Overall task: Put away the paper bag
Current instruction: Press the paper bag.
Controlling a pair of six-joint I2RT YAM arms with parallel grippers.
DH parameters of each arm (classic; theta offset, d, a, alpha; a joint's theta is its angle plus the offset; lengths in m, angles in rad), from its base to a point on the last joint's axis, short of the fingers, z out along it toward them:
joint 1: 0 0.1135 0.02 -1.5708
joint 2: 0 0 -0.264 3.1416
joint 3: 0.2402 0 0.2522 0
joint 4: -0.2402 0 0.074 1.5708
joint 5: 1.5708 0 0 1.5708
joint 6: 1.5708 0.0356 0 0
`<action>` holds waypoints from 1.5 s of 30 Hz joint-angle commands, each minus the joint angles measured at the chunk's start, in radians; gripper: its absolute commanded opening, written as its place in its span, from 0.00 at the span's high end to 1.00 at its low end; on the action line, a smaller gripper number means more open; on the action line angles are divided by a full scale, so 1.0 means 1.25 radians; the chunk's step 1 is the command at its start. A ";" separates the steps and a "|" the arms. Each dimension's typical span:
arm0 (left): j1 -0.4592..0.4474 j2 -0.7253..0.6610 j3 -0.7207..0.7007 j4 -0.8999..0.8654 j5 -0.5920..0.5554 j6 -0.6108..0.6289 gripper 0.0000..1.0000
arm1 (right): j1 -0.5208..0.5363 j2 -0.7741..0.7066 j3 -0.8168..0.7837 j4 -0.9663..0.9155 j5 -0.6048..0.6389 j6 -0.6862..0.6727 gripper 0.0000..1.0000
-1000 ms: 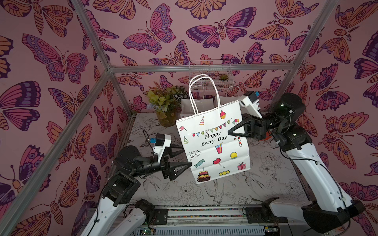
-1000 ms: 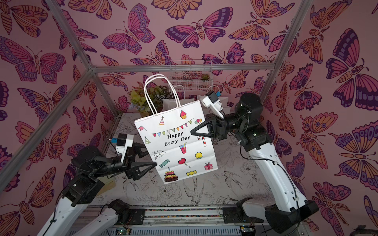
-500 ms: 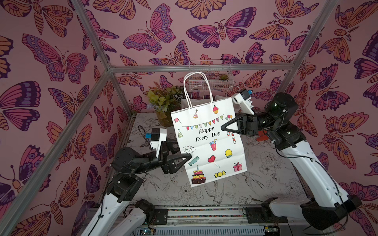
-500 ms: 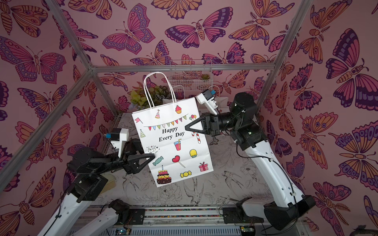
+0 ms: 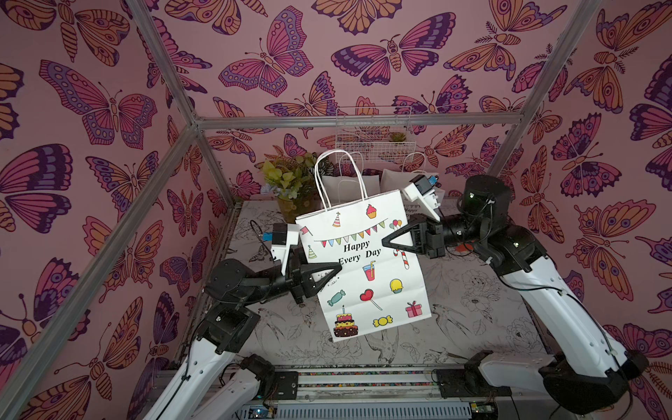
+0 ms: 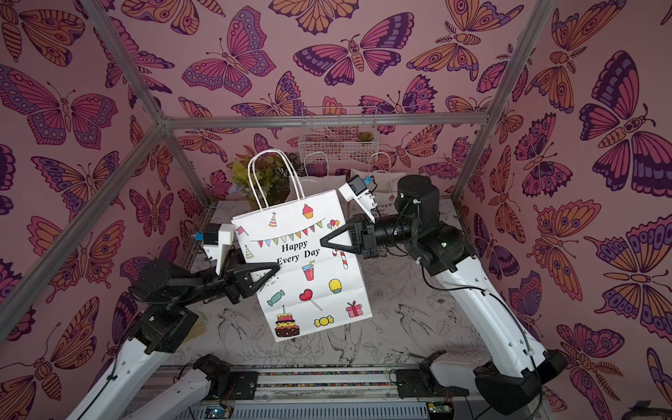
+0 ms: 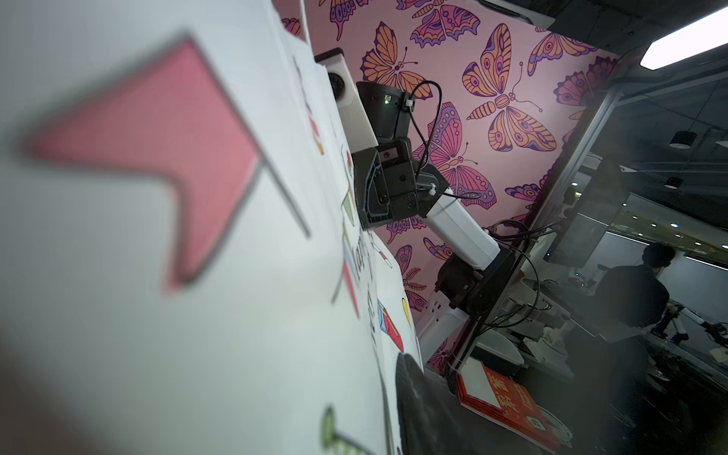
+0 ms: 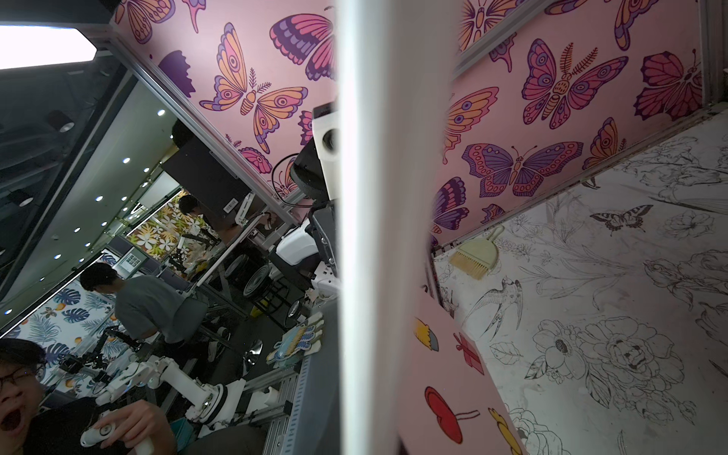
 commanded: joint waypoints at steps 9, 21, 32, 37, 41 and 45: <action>0.002 0.019 -0.024 0.047 -0.017 -0.014 0.74 | 0.005 -0.104 -0.097 0.113 0.117 0.004 1.00; 0.002 0.044 -0.031 0.093 -0.004 -0.053 0.96 | 0.005 -0.160 -0.199 0.251 0.186 0.073 1.00; 0.004 0.027 -0.037 0.095 -0.032 -0.051 1.00 | 0.006 -0.181 -0.198 0.136 0.140 0.028 0.47; 0.003 0.034 -0.037 0.096 -0.030 -0.052 1.00 | 0.024 -0.193 -0.196 0.038 0.134 -0.023 0.40; 0.004 0.037 -0.037 0.098 -0.033 -0.053 1.00 | 0.049 -0.177 -0.176 -0.038 0.143 -0.067 0.40; 0.004 0.031 -0.040 0.100 -0.040 -0.053 1.00 | 0.073 -0.160 -0.169 -0.093 0.170 -0.109 0.41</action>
